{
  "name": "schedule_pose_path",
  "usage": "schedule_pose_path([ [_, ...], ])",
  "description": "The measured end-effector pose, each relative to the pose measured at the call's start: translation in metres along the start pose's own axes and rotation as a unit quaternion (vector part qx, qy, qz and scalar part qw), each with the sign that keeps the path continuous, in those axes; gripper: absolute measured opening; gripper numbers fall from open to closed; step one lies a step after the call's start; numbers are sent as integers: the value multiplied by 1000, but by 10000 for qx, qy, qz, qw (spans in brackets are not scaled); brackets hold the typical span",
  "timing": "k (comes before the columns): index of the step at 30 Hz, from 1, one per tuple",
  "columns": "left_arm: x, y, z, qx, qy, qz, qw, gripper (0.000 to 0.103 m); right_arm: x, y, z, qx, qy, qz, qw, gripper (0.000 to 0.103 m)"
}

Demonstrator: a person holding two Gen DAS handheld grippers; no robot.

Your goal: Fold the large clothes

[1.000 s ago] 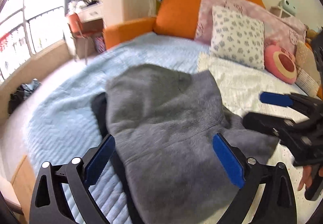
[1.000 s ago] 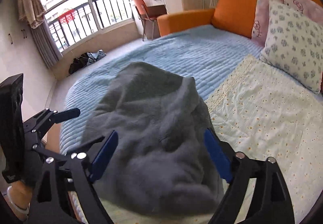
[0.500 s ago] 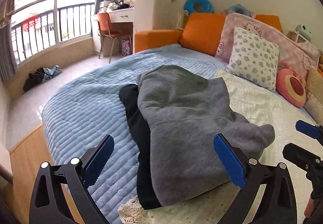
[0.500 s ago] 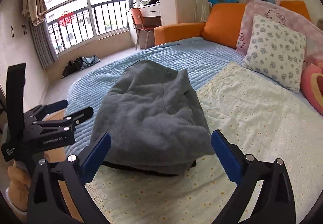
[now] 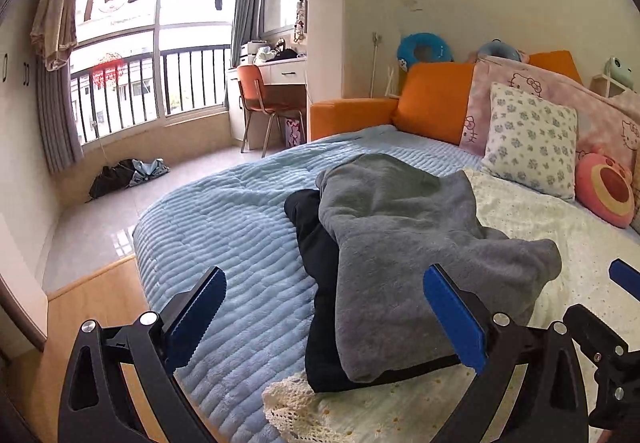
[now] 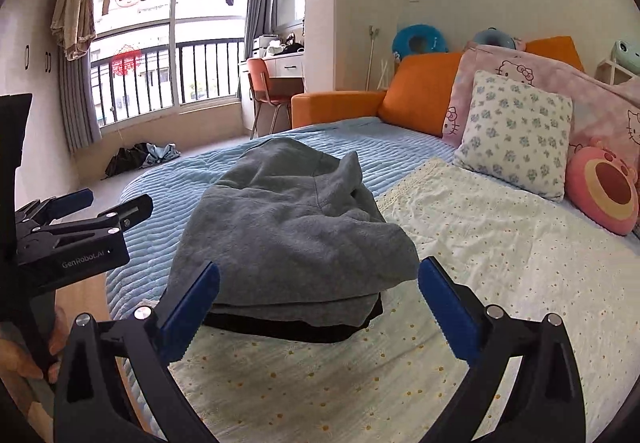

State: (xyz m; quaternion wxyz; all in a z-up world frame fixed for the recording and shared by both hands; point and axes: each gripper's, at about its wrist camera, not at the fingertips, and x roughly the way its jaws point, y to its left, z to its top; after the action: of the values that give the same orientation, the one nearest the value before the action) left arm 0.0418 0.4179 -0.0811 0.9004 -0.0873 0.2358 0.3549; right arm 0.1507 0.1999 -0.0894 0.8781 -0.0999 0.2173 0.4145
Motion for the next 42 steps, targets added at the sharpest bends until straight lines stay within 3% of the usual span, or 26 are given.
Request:
schedule_pose_path([
  [11, 24, -21, -9, 386, 181, -363, 9984, 100, 9, -6, -4, 78, 80, -95, 9999, 98],
  [42, 11, -9, -12, 238, -51, -189, 9995, 100, 12, -4, 1, 128, -151, -205, 9996, 98],
])
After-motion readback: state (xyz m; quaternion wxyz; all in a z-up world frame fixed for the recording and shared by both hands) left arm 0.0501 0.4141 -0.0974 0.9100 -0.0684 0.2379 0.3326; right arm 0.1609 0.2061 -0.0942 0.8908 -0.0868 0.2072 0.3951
